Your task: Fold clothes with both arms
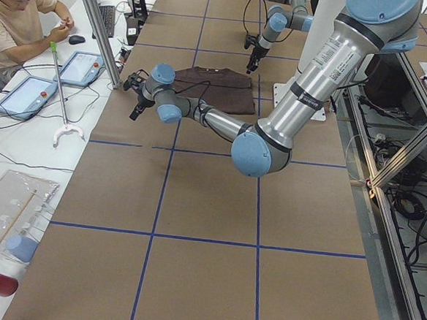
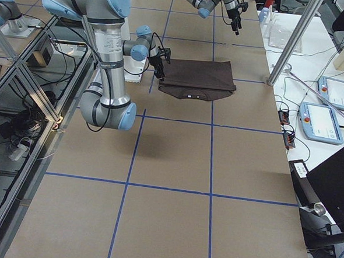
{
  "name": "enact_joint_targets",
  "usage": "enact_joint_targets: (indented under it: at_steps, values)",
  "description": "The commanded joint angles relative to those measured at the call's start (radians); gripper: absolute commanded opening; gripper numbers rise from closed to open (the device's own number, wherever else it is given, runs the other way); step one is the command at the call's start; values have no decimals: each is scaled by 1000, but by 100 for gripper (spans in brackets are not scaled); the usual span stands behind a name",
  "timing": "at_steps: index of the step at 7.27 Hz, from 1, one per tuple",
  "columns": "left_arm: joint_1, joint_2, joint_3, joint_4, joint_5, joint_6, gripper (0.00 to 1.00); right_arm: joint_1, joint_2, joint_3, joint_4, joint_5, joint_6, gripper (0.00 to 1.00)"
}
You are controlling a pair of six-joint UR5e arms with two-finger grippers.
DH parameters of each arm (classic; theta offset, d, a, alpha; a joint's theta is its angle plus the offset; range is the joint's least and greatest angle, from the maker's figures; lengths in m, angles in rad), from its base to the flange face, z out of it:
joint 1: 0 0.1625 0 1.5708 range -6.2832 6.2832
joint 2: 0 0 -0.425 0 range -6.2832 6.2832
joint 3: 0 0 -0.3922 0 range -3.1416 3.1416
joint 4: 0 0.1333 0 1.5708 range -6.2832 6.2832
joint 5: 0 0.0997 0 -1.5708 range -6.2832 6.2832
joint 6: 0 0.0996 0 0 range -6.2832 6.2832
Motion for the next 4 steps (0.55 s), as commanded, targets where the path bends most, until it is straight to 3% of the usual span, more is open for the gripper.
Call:
enact_joint_targets:
  at_steps: [1, 4]
  values:
    - [0, 8, 0, -1, -6, 0, 100, -8, 34, -28, 5, -9, -179, 89]
    - [0, 17, -2, -1, -7, 0, 100, -13, 108, -119, 7, -24, -374, 78]
